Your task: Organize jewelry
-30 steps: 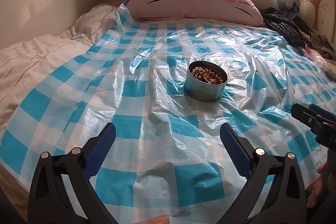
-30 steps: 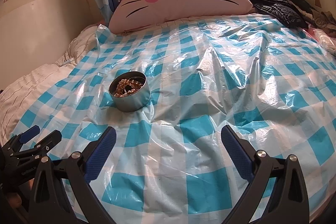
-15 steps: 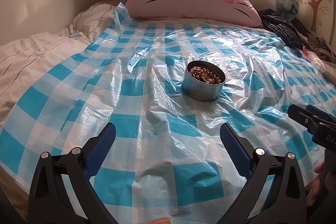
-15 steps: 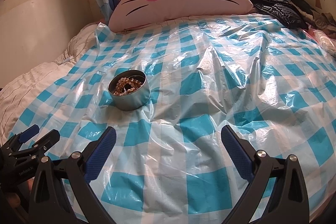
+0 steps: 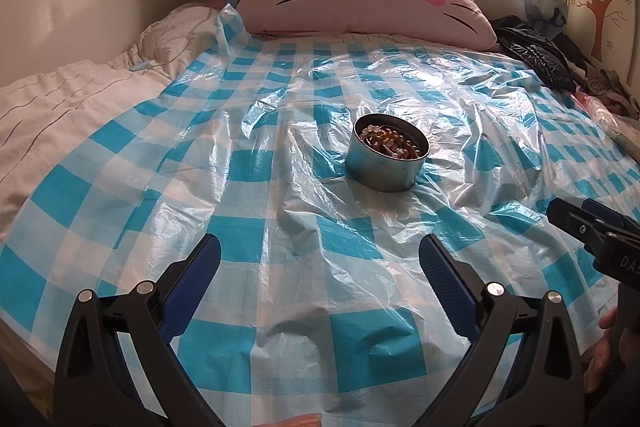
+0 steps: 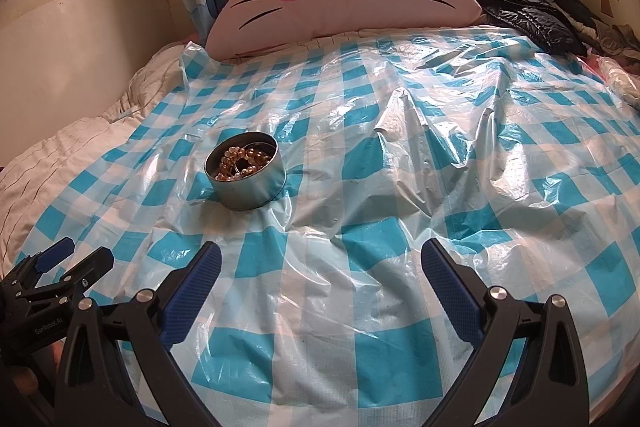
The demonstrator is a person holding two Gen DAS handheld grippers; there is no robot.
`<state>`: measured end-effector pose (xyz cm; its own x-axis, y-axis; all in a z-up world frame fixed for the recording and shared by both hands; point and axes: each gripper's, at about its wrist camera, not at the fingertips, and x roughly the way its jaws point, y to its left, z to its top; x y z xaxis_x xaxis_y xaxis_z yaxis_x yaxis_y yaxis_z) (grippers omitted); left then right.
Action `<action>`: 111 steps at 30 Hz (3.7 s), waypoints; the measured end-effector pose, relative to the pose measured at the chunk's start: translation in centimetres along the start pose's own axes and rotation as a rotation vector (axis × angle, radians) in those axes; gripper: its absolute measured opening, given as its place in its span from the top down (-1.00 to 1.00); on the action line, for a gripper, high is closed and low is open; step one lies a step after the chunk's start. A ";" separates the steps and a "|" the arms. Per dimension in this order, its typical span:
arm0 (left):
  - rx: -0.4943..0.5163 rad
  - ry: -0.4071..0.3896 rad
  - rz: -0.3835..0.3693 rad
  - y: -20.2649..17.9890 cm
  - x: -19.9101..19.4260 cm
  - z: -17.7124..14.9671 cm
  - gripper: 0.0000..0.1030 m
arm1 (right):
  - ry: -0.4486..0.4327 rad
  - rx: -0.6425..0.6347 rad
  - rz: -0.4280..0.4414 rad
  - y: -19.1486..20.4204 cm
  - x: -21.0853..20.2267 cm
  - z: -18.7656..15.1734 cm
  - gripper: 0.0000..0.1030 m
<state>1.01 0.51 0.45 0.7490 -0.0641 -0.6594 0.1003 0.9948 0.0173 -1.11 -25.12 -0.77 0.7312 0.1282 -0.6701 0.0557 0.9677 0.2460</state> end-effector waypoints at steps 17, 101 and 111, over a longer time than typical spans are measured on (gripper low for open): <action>-0.001 0.000 -0.001 0.0 0.0 0.0 -0.85 | 0.001 -0.001 -0.001 0.1 0.0 0.0 -0.86; -0.001 0.024 0.015 0.2 0.4 0.2 -0.86 | 0.008 -0.009 -0.006 0.4 0.1 0.4 -0.86; -0.010 0.051 0.000 0.4 0.9 0.4 -0.86 | 0.007 -0.010 -0.006 0.5 0.1 0.4 -0.86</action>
<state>1.99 0.82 0.11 0.7149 -0.0604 -0.6966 0.0939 0.9955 0.0101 -0.76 -24.71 -0.46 0.7258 0.1241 -0.6766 0.0533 0.9705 0.2352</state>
